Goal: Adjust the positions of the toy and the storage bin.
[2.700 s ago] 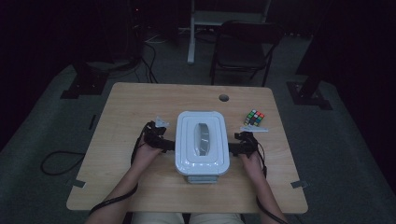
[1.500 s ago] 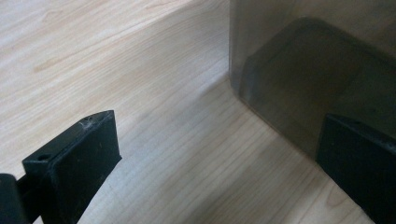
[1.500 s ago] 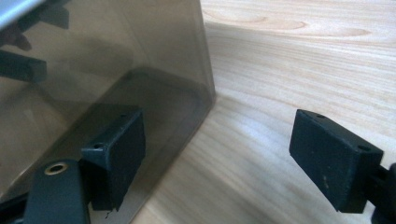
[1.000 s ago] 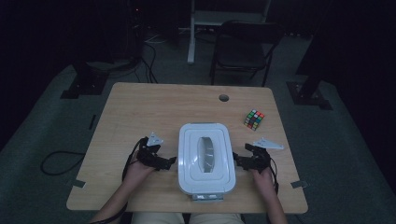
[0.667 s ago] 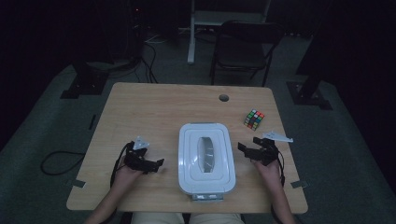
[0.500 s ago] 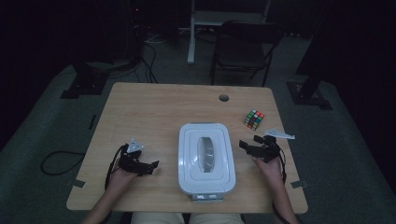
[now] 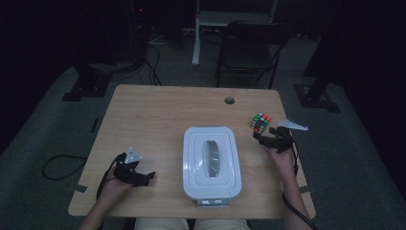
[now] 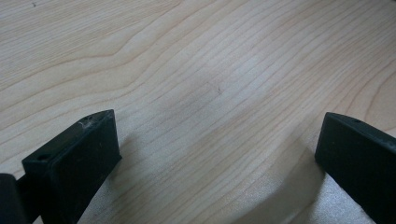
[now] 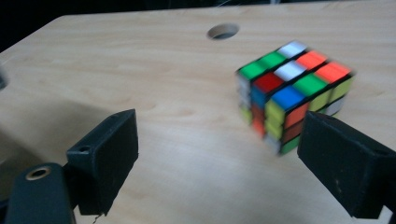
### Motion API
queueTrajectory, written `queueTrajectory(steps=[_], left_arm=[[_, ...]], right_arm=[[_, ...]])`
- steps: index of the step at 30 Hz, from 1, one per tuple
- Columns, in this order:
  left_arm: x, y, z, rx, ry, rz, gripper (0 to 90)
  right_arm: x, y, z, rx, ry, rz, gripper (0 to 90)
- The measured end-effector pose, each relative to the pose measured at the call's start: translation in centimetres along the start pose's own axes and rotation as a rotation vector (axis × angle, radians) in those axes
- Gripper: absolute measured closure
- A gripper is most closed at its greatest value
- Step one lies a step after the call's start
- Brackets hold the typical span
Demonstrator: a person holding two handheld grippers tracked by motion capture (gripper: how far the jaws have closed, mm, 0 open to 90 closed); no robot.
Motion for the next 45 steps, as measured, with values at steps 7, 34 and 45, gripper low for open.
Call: queueTrajectory(steps=[7,34,45], left_arm=[[0.0,0.0,-0.1,-0.004,-0.005,-0.002,0.5],[0.0,0.0,0.0,-0.033,-0.047,-0.003,0.6],[-0.1,0.1,0.0,-0.035,-0.049,-0.003,0.6]], right_arm=[[2.3,-2.1,-2.5,-0.008,0.06,0.033,12.4],[5.2,-1.1,-3.9,0.003,-0.001,0.175,14.6],[4.2,-1.4,-3.5,0.031,0.105,0.122,11.7]])
Point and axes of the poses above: each handheld gripper's, and its own axes: x roughly forward along the jaws, y roughly out of its underside, z roughly to its left, the point moved 2 cm from there along x, roughly forward along the jaws, and after that the axes turned 14 degrees about -z, right-handed, at the moved point
